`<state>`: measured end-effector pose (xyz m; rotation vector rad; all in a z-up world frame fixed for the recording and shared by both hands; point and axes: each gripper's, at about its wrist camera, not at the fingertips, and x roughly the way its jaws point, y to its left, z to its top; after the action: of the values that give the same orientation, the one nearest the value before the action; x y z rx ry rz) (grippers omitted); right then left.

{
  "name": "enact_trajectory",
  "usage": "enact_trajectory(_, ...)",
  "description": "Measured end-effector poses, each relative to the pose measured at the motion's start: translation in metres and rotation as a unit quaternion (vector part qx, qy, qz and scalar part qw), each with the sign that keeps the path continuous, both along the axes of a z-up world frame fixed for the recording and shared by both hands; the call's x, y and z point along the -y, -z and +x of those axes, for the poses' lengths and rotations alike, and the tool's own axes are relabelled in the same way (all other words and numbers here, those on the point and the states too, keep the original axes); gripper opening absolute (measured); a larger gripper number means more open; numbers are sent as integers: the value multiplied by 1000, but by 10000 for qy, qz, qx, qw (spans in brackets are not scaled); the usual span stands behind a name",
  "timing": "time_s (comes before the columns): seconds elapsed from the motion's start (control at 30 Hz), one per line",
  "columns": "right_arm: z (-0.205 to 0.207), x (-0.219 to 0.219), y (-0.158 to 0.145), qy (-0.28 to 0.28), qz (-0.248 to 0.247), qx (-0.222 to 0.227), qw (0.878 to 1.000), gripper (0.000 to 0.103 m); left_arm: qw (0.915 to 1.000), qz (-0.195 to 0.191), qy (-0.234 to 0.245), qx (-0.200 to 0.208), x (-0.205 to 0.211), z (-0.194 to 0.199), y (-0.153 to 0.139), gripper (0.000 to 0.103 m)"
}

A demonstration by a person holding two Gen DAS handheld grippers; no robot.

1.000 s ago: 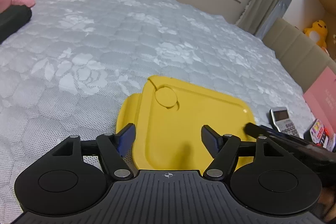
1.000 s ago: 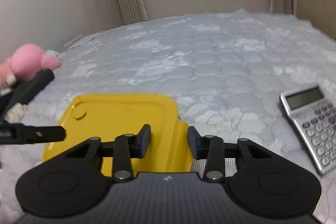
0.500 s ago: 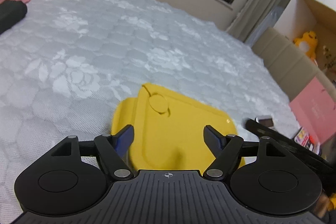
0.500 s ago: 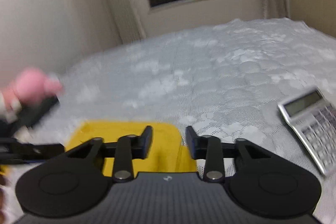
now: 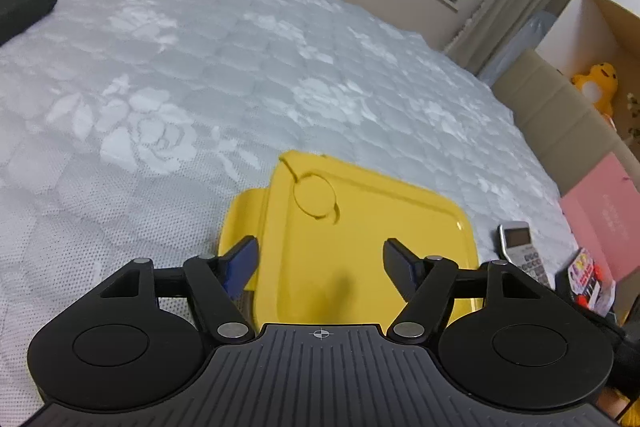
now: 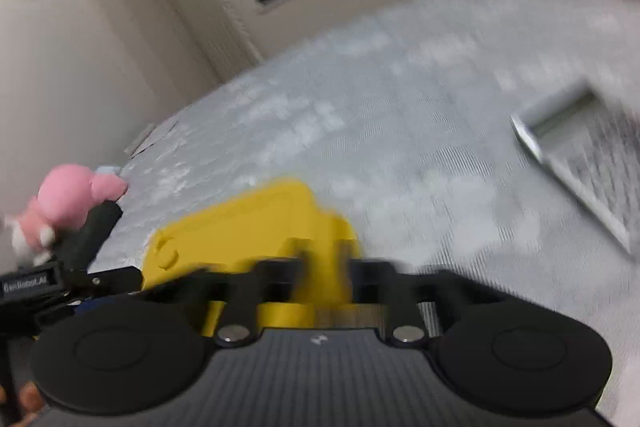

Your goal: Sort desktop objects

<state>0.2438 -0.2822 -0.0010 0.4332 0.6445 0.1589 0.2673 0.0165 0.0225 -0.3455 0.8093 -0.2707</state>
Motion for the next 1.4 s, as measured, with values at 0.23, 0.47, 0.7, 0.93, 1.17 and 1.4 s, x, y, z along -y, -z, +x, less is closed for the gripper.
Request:
enact_trajectory(0.23,-14,-6,-5,190,-413,339,9984,27,9999,-101,-46,100,-8,-7,-1,72)
enact_trajectory(0.47,-84,-23,-13,190,-630,507,9965,41,9922,1012,-213,700,5,-74,-13,84)
enact_trajectory(0.7,-161,-67,-18,69,-1091,763,9911,63,9869,1346,-293,840,11,-157,3,89)
enact_trajectory(0.93,-215,-92,-23,273,-1412,1173,9826,80,9833,1472,-446,968,9,-205,13,94)
enact_trajectory(1.17,-235,-102,-16,400,-1450,1446,9780,89,9876,1120,-731,827,-9,-215,27,98)
enact_trajectory(1.4,-235,-103,-10,368,-1328,1471,9795,95,9789,1388,-926,1177,-6,-221,20,101)
